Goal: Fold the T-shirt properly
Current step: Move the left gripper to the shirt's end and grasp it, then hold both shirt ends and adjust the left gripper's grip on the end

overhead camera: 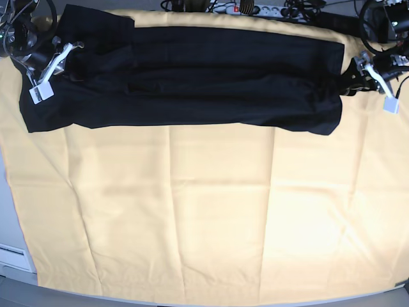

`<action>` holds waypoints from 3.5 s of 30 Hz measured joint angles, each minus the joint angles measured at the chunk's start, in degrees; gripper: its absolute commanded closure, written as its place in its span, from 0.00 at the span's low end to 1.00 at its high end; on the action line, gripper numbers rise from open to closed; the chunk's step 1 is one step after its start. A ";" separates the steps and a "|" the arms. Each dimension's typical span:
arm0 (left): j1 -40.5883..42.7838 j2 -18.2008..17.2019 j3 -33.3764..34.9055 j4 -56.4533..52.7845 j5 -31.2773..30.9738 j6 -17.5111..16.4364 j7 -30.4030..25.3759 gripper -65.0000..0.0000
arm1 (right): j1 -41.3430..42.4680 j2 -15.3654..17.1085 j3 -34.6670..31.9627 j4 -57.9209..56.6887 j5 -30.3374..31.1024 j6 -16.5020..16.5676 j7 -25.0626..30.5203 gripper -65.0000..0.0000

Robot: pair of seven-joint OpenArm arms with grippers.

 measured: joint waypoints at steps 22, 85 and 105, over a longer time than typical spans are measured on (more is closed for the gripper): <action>0.00 -2.12 -3.15 0.02 3.23 1.53 -1.86 0.46 | -0.02 0.00 0.00 0.00 -0.04 -0.02 -0.02 1.00; -0.02 2.54 -0.66 0.07 6.91 3.08 -6.32 0.46 | 0.00 0.00 0.00 0.00 -0.02 -0.24 0.00 1.00; 0.02 2.56 -0.66 0.00 -2.21 1.38 0.22 0.46 | 0.00 0.00 0.00 0.00 -0.02 -0.24 0.00 1.00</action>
